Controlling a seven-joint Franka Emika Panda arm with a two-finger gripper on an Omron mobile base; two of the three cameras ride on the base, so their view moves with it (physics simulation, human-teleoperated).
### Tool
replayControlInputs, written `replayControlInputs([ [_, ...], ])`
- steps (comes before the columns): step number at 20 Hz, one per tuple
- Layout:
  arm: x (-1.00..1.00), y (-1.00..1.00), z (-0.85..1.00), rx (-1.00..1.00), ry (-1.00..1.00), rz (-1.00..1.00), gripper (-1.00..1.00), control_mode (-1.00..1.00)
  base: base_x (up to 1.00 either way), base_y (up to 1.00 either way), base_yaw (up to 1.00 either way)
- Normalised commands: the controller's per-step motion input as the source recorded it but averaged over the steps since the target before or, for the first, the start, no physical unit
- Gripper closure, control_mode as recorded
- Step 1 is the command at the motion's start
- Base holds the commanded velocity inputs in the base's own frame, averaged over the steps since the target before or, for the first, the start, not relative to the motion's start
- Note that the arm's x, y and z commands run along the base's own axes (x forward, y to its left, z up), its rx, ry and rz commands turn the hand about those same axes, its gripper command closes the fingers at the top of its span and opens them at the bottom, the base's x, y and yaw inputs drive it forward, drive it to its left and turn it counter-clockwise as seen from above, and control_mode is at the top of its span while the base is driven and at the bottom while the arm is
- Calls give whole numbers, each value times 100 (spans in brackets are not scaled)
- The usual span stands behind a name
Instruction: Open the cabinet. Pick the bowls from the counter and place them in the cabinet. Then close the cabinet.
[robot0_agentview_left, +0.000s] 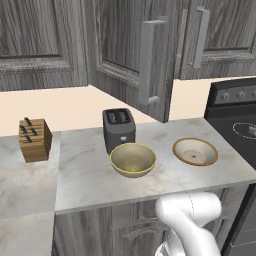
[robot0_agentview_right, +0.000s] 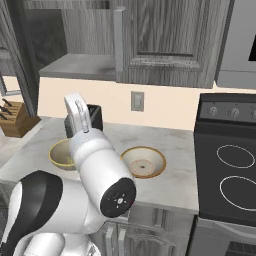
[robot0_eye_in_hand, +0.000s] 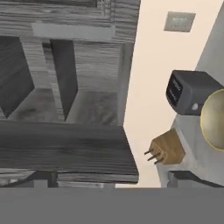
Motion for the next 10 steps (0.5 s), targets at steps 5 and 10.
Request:
replayControlInputs([
  [5, 57, 8, 24, 1, 1, 13, -100, -100, 0, 0, 0],
  [10, 31, 6, 14, 0, 0, 22, -100, -100, 0, 0, 0],
])
